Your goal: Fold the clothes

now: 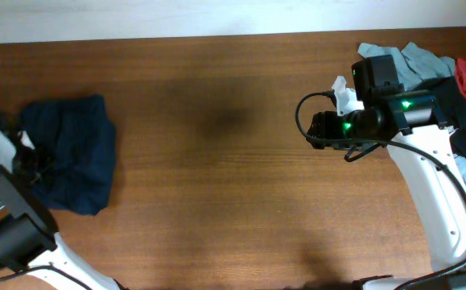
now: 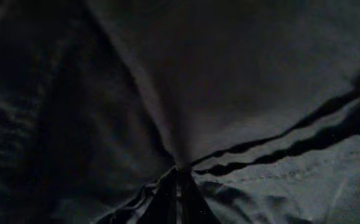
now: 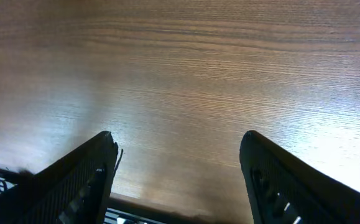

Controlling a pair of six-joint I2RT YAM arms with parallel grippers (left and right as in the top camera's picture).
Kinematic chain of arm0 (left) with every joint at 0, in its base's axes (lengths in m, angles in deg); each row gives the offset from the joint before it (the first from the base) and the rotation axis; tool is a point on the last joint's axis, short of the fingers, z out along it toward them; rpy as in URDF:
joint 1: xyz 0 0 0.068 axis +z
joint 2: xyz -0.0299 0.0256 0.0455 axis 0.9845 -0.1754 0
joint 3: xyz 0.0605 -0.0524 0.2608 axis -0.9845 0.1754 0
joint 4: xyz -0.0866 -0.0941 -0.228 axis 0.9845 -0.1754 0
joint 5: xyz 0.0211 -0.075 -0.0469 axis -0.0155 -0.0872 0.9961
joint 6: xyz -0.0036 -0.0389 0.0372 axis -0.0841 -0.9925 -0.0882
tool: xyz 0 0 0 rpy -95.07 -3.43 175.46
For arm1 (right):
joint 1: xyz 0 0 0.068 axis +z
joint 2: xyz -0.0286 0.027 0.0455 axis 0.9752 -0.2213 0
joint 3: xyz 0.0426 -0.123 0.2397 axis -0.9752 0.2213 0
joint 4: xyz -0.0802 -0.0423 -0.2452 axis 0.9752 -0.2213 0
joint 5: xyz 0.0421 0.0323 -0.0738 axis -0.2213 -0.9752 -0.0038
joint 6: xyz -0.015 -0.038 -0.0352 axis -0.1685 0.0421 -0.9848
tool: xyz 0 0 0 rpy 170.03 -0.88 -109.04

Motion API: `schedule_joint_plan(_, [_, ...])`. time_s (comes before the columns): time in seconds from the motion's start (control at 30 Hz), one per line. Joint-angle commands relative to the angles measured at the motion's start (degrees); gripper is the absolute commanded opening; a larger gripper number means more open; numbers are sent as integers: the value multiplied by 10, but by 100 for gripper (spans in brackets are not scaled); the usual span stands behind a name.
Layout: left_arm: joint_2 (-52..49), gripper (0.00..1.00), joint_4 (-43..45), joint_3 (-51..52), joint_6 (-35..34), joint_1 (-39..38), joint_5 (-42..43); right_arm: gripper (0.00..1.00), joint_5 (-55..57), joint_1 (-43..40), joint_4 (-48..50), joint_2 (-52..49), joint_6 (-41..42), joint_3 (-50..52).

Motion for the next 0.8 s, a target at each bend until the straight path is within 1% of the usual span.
schedule_joint_plan(0.0, [10,11,-22,-19,3,3,42,65,5,-2,1,2,-12,-5])
schedule_joint_plan(0.07, [41,15,-36,-30,9,-8,53,65,5,-2,2,5,-13,-5])
schedule_joint_plan(0.1, [78,21,-51,-42,23,-24,63,65,5,-2,5,12,-13,-5])
schedule_joint_plan(0.13, [85,22,-54,-44,26,-27,63,65,5,-2,7,16,-13,-5])
schedule_joint_plan(0.17, [131,29,-74,-57,35,-48,63,65,5,-2,9,30,-13,-5])
schedule_joint_plan(0.27, [208,34,-101,-76,42,-83,64,65,5,-2,10,64,-28,-10])
schedule_joint_plan(0.37, [301,41,-123,-100,91,-142,68,66,5,-2,10,124,-43,-22])
schedule_joint_plan(0.4, [341,43,-130,-106,121,-171,78,66,5,-2,10,155,-43,-26])
schedule_joint_plan(0.47, [403,47,-143,-109,177,-223,98,71,9,-2,11,200,-43,-32])
schedule_joint_plan(0.5, [451,47,-155,-109,203,-270,100,77,29,-2,10,243,-43,-32])
schedule_joint_plan(0.53, [491,47,-167,-109,204,-314,100,92,52,-2,9,279,-42,-32])
schedule_joint_plan(0.57, [507,49,-174,-109,204,-332,100,99,64,-2,9,301,-42,-32])
schedule_joint_plan(0.67, [540,51,-203,-108,204,-379,100,99,67,-2,7,345,-43,-32])
schedule_joint_plan(0.7, [545,77,-214,-108,202,-390,100,99,67,-2,4,355,-43,-32])
schedule_joint_plan(0.73, [547,99,-224,-108,200,-396,100,99,67,-2,1,363,-43,-32])
schedule_joint_plan(0.77, [546,99,-231,-108,199,-401,100,99,67,-2,-5,370,-43,-32])
